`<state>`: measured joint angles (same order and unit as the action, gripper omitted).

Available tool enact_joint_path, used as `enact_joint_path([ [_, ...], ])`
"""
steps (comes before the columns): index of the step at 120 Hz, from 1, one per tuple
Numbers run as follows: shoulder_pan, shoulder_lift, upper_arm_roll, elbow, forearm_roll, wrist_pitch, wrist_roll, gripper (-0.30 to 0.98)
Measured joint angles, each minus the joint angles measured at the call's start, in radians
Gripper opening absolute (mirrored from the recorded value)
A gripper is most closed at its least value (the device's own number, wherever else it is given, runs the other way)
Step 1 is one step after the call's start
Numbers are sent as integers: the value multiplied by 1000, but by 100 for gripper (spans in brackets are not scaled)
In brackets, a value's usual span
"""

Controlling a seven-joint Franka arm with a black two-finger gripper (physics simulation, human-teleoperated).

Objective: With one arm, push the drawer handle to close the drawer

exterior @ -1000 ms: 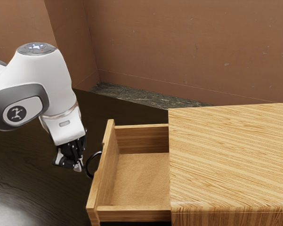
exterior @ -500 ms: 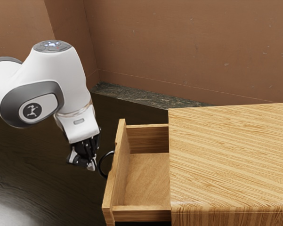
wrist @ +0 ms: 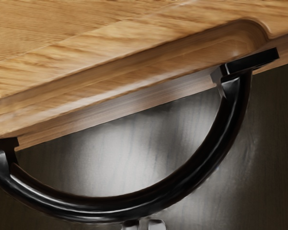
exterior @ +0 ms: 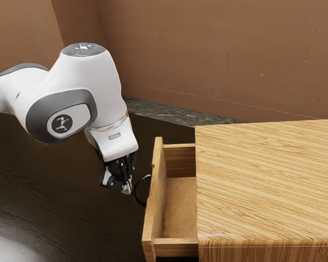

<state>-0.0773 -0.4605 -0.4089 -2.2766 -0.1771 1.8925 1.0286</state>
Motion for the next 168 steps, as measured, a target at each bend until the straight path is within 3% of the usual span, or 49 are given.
enact_joint_path([
  [168, 19, 197, -105, 160, -14, 95, -48, -10],
])
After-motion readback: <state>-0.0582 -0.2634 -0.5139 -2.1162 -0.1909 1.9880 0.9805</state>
